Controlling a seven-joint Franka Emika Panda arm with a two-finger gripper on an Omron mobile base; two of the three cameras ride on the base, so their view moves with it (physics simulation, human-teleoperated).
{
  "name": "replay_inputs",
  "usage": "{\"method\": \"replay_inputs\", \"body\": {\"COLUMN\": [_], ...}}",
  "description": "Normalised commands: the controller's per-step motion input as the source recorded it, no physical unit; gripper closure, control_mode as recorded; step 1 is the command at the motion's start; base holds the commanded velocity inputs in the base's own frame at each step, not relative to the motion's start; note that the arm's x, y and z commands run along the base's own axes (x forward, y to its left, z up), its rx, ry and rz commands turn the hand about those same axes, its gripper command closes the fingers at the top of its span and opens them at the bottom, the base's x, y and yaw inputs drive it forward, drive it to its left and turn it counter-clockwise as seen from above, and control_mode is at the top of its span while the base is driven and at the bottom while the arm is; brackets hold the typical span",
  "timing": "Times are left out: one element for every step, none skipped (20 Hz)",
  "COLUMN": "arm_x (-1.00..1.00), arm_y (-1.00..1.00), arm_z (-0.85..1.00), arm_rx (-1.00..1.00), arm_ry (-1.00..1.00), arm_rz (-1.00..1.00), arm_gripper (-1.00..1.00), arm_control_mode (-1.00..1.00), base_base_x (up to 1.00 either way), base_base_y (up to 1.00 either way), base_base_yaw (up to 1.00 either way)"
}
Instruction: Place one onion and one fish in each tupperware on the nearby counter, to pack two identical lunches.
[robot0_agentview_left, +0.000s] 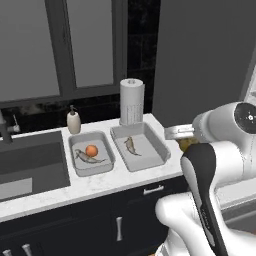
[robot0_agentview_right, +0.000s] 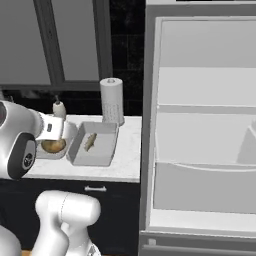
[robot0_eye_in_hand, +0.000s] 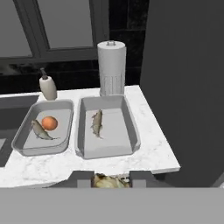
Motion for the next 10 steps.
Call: {"method": "replay_inputs", "body": {"arm_x": [0.0, 0.0, 0.0, 0.0, 0.0, 0.0, 0.03, 0.2, 0.08, 0.06], "arm_y": [0.0, 0.0, 0.0, 0.0, 0.0, 0.0, 0.0, 0.0, 0.0, 0.0], "arm_z": [0.0, 0.0, 0.0, 0.0, 0.0, 0.0, -0.2, -0.35, -0.44, -0.63], "arm_rx": [0.0, 0.0, 0.0, 0.0, 0.0, 0.0, 0.06, 0.07, 0.12, 0.2], "arm_ry": [0.0, 0.0, 0.0, 0.0, 0.0, 0.0, 0.0, 0.03, 0.04, 0.01], "arm_rz": [0.0, 0.0, 0.0, 0.0, 0.0, 0.0, 0.0, 0.01, 0.01, 0.06], "arm_gripper": [1.0, 1.0, 1.0, 1.0, 1.0, 1.0, 1.0, 1.0, 1.0, 1.0], "arm_control_mode": [1.0, 1.0, 1.0, 1.0, 1.0, 1.0, -1.0, -1.0, -1.0, -1.0], "base_base_x": [1.0, 1.0, 0.86, 0.29, 0.02, 0.0, 0.0, 0.0, 0.0, 0.0], "base_base_y": [0.79, 0.63, 0.34, 0.0, 0.0, 0.0, 0.0, 0.0, 0.0, 0.0], "base_base_yaw": [0.0, 0.01, 0.04, 0.03, 0.01, 0.0, 0.0, 0.0, 0.0, 0.0]}}
